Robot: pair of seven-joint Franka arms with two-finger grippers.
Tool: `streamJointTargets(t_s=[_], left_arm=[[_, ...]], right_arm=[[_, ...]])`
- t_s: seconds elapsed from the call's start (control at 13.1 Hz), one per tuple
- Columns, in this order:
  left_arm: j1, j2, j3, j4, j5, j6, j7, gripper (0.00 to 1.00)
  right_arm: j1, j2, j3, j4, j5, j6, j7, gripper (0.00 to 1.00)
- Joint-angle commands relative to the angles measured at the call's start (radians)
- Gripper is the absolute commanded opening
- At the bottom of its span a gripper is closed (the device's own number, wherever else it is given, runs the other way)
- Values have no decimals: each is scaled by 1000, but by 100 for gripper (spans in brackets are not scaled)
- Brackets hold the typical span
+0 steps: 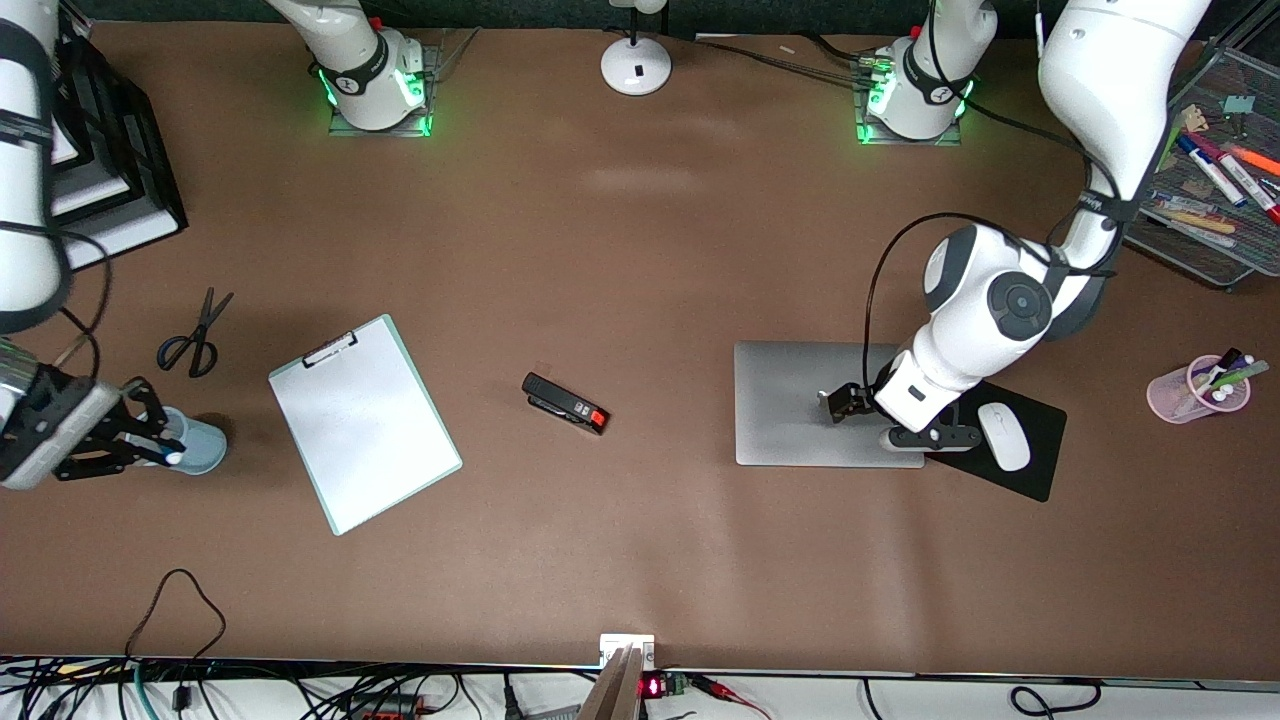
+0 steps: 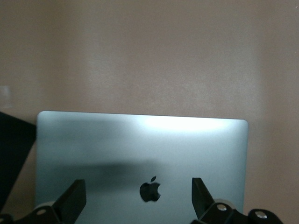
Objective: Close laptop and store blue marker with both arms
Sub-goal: 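Lift the marker toward the blue cup while the left gripper presses the lid shut, then hold the marker above the cup while the left gripper withdraws to rest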
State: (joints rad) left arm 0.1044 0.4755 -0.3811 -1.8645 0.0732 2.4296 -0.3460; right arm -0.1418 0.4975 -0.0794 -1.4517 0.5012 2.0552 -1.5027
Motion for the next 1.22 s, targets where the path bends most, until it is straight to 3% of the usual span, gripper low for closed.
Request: streamJointTargets(t_s=[0.0,0.3,0.53,0.84,1.14], left_arm=[[6,-101,8,-7,17,-116,-13,100],[63,-230,11,-8,19,-263,1,100],[86,-328,16,-4,19,-302,2,100],[92,-325,11,226,19,-596,5,100],[109,-325,24,324,20,-697,186,100]], right_arm=[[-80,-25,7,5,158,-76,-244,0],[-159,-1,7,59,281,-283,-415,0],[-193,39,7,120,283,-439,-523,0],[-209,99,7,171,275,-566,-698,0],[-222,130,7,184,237,-557,-801,0]])
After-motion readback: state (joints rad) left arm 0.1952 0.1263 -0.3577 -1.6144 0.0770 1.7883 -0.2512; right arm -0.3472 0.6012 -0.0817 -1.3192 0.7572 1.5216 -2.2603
